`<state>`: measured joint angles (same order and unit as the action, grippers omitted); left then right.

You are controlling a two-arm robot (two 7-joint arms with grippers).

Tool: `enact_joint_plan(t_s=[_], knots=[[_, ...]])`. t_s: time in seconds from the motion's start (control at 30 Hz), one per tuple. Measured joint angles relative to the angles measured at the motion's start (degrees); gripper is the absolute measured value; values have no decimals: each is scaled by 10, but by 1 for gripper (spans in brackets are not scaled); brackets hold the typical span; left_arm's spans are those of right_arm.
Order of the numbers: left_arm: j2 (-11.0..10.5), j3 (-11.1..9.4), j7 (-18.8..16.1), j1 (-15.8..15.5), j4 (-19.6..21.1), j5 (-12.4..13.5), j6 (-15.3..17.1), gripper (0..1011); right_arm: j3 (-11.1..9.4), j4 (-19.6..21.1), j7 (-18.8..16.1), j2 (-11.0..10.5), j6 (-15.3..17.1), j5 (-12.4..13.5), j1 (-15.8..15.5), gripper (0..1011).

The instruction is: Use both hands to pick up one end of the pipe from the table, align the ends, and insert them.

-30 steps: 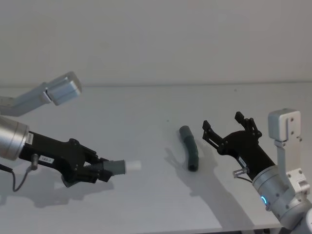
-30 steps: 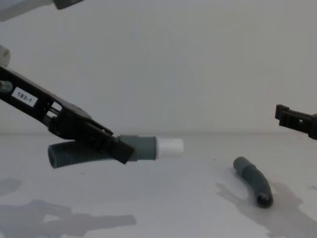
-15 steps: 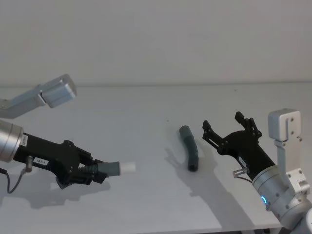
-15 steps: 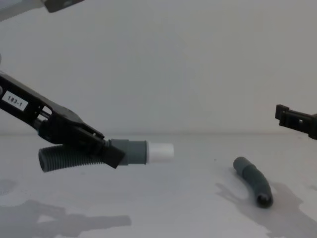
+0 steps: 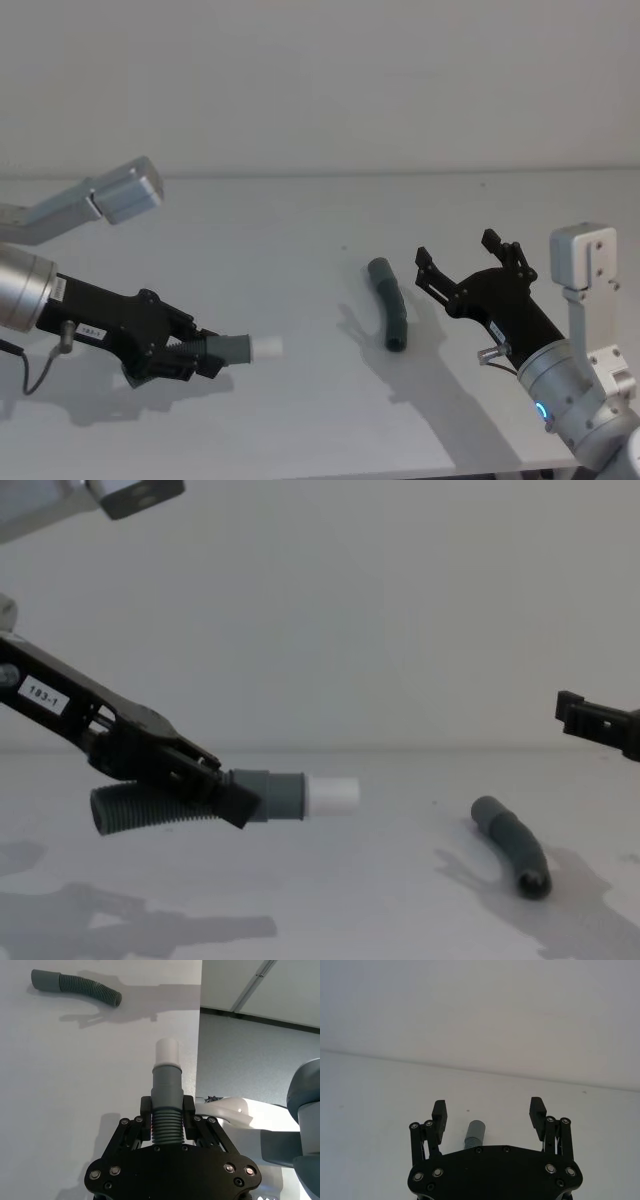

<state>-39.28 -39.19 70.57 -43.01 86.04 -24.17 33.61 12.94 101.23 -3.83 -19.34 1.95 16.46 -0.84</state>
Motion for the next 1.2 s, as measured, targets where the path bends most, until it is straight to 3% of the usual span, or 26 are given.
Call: enact_joint_plan(t_s=[0.33,0.83,1.2], knots=[[6,-8,6,-7,-13,2,-10,327,2,7,2,5,20,0,3,1004],[8,-12,9,-11,-19,3,-16,327,31,18,17,13,157,-15,43,1004],[9,-13,10,-12,-21,3,-17,327,66,-26,16,10,204,-48,82,1004]])
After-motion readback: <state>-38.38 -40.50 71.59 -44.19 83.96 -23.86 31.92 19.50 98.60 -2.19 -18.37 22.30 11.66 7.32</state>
